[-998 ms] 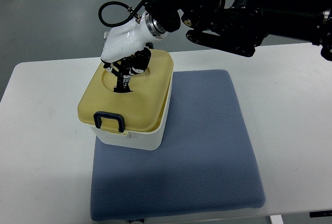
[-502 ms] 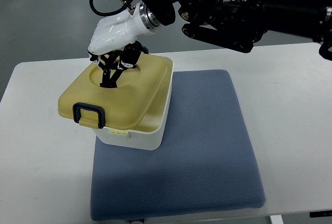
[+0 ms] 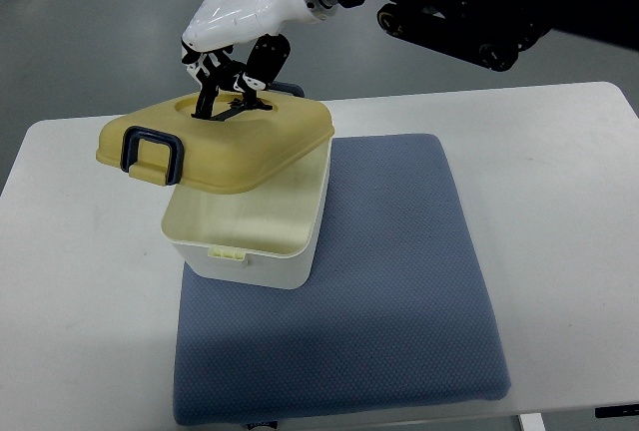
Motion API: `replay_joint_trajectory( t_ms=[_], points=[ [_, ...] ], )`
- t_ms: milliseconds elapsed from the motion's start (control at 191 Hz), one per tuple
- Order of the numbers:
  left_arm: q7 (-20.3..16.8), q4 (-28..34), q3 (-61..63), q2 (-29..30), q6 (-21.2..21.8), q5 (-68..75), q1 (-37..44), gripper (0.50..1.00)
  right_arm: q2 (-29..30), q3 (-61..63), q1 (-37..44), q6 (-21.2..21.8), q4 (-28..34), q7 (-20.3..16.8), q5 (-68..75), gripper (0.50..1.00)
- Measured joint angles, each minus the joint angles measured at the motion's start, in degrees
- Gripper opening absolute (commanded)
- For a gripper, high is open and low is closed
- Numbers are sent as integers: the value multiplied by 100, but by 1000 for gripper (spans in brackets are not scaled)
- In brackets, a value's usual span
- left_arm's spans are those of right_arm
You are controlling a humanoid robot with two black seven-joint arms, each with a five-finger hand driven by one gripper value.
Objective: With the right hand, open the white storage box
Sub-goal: 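Lift the yellow lid up off the white box with the right hand, then carry the lid away from the box and lower it onto the cushion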
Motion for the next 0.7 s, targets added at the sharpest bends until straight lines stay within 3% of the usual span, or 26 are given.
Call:
replay_joint_trajectory(
  t_ms=[434,700],
  points=[
    [0,-22,0,0,0,0,-1,1000,-525,312,21,34,-95,-44,433,500],
    [0,-25,2,0,-1,0,-3,1000,-1267,379,3,95,-105,-50,534,500]
  ],
)
